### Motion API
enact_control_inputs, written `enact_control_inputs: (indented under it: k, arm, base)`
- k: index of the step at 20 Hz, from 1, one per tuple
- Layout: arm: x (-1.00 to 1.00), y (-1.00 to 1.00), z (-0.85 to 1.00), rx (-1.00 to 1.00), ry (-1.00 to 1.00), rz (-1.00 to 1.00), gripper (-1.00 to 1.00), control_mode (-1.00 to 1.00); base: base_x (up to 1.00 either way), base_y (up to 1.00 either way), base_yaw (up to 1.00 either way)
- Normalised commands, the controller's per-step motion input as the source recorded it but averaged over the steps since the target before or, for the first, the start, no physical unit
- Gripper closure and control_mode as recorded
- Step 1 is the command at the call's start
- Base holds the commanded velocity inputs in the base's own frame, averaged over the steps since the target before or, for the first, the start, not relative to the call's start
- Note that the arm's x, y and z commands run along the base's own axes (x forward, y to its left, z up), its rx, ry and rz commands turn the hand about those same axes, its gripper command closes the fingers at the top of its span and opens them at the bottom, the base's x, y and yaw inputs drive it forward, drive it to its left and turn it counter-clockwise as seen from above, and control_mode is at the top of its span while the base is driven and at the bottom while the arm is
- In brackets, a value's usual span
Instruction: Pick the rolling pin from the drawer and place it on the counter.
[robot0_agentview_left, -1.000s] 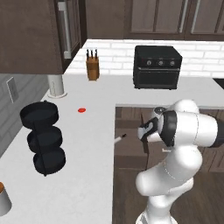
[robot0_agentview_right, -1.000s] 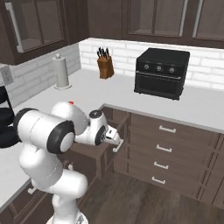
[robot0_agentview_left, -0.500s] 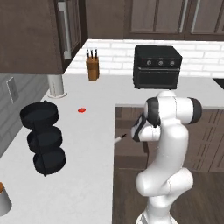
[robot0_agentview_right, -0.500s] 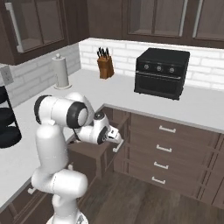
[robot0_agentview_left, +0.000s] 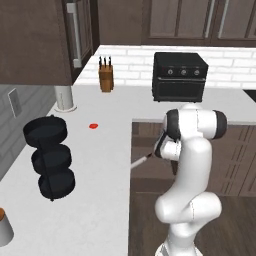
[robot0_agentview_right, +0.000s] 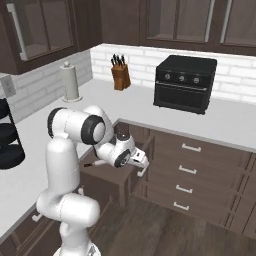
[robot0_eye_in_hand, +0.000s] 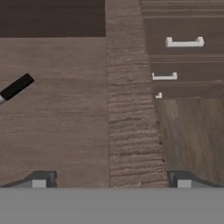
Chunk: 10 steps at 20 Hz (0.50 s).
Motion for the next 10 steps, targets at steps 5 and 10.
enact_control_inputs:
  k: [5, 10]
  arm:
    - [0.02, -1.0, -0.76, 0.02, 0.14, 0.0, -1.0, -1.0]
    - [0.13, -1.0, 0.0, 0.07, 0.15, 0.0, -1.0, -1.0]
  base:
    - [0.0, 0.0, 0.0]
    - [0.0, 0.0, 0.0]
